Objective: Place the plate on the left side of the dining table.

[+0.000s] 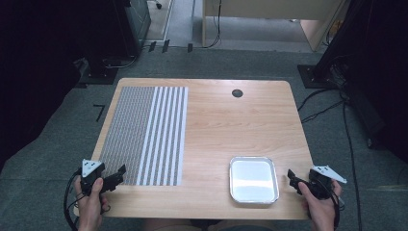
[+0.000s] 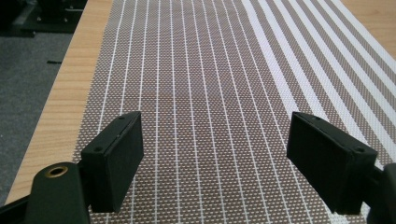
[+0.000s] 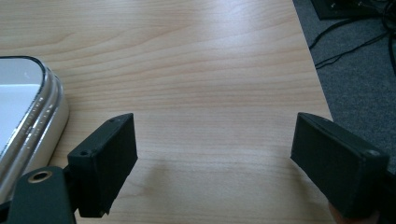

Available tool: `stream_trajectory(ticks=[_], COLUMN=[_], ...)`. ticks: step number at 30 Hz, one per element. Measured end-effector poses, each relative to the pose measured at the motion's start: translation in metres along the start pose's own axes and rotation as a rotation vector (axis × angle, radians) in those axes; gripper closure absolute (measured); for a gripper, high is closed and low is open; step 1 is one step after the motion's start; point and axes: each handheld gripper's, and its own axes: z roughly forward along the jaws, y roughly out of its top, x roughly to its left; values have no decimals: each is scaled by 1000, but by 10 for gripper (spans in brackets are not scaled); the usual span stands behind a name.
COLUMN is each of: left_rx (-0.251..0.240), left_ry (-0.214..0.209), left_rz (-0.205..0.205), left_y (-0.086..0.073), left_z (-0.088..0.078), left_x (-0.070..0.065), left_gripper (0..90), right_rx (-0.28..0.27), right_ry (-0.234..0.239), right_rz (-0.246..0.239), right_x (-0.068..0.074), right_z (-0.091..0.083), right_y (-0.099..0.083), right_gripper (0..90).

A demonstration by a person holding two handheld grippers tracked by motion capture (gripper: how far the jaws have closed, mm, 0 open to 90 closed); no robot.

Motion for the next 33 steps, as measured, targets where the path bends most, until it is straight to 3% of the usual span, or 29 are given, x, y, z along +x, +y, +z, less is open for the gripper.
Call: stream_trajectory(ticks=[3,7,9,13,20,25,33], left_rx=[0,4,11,16,15,17,21], left_ry=[-8,-12,-16,-23,-37,-54,-70], left_rz=[-14,-2,12,23,23,58,80], left_y=[1,1,1,1,1,1,0], left_z=[1,2,3,4,7,10,13], left_x=[-5,-14,-19,-23,-35,-53,-65], left_gripper=[181,181,181,181,181,181,182], right_rx=[-6,-16,-27,-38,-46,-53,-67], right_ry=[8,30,65,80,89,90,88], right_rz=[3,10,27,34,45,38,42], right_x=[3,8,13,18,25,33,37], right_z=[-2,-4,-7,-10,-12,-13,-16], right_y=[0,1,3,4,6,7,7], right_gripper=[142,141,141,141,146,151,170])
